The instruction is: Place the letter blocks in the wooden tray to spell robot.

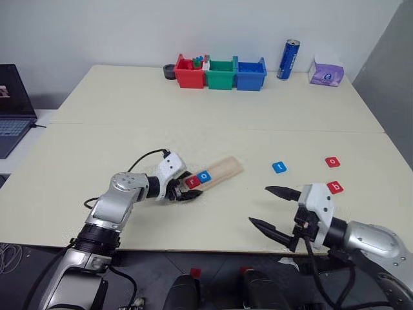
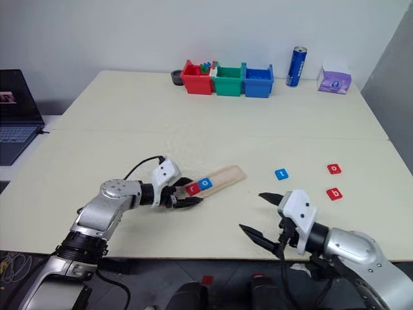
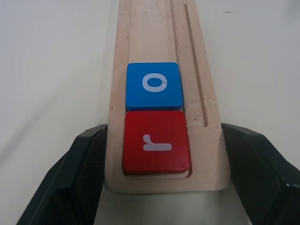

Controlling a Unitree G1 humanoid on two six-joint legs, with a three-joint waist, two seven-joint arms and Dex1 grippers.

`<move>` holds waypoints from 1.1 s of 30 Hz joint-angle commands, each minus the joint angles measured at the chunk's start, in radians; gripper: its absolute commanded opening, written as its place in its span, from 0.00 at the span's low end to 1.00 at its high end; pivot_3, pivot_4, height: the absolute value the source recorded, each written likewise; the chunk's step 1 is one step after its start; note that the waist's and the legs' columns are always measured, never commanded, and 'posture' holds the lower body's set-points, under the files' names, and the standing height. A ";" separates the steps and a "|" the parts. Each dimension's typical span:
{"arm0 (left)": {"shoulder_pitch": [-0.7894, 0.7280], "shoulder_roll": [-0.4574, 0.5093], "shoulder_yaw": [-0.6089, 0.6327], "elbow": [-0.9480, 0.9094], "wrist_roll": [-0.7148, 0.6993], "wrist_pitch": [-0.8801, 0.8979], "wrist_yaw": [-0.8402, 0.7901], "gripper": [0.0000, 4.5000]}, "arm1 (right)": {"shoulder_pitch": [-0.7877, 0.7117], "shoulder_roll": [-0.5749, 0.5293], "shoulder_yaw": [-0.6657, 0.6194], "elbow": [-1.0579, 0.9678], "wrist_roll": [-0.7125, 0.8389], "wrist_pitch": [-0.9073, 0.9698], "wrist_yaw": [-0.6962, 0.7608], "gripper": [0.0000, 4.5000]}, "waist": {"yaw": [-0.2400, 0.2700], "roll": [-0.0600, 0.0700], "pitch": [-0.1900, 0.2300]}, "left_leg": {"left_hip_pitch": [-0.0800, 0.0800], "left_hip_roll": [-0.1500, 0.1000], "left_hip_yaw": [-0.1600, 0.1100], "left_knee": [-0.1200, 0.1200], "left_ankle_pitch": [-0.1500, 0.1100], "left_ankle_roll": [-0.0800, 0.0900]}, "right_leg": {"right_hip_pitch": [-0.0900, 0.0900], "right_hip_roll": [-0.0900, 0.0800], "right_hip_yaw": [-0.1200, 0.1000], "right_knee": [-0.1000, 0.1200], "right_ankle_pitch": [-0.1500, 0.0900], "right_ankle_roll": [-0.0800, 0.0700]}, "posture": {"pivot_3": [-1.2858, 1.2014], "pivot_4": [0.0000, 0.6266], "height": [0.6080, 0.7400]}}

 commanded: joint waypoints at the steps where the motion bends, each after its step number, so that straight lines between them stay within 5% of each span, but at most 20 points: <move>1: -0.040 -0.020 -0.058 -0.017 0.003 -0.077 -0.082 0.75 | 0.051 -0.035 -0.093 -0.027 0.016 -0.023 0.042 1.00 | 0.000 0.000 0.000 | 0.000 0.000 0.000 0.000 0.000 0.000 | 0.000 0.000 0.000 0.000 0.000 0.000 | 0.52 0.24 1.00; 25: -0.157 -0.160 -0.189 0.147 0.095 -0.277 -0.217 0.75 | 0.203 -0.091 -0.139 -0.047 -0.052 -0.050 0.090 1.00 | -0.005 -0.001 0.001 | 0.000 -0.001 0.000 0.001 0.000 0.000 | 0.000 0.004 0.000 0.000 0.000 0.000 | 0.52 0.24 1.00; 28: -0.156 -0.171 -0.183 0.152 0.089 -0.265 -0.215 0.98 | 0.195 -0.093 -0.142 -0.035 -0.047 -0.049 0.096 1.00 | -0.005 -0.001 0.001 | 0.000 -0.001 0.000 0.001 0.000 0.000 | 0.000 0.004 0.000 0.000 0.000 0.000 | 0.52 0.24 1.00; 33: -0.150 -0.169 -0.177 0.142 0.082 -0.275 -0.220 0.99 | 0.188 -0.098 -0.152 -0.023 -0.036 -0.039 0.111 1.00 | -0.005 -0.001 0.001 | 0.000 -0.001 0.000 0.001 0.000 0.000 | 0.000 0.004 0.000 0.001 0.000 0.000 | 0.52 0.24 1.00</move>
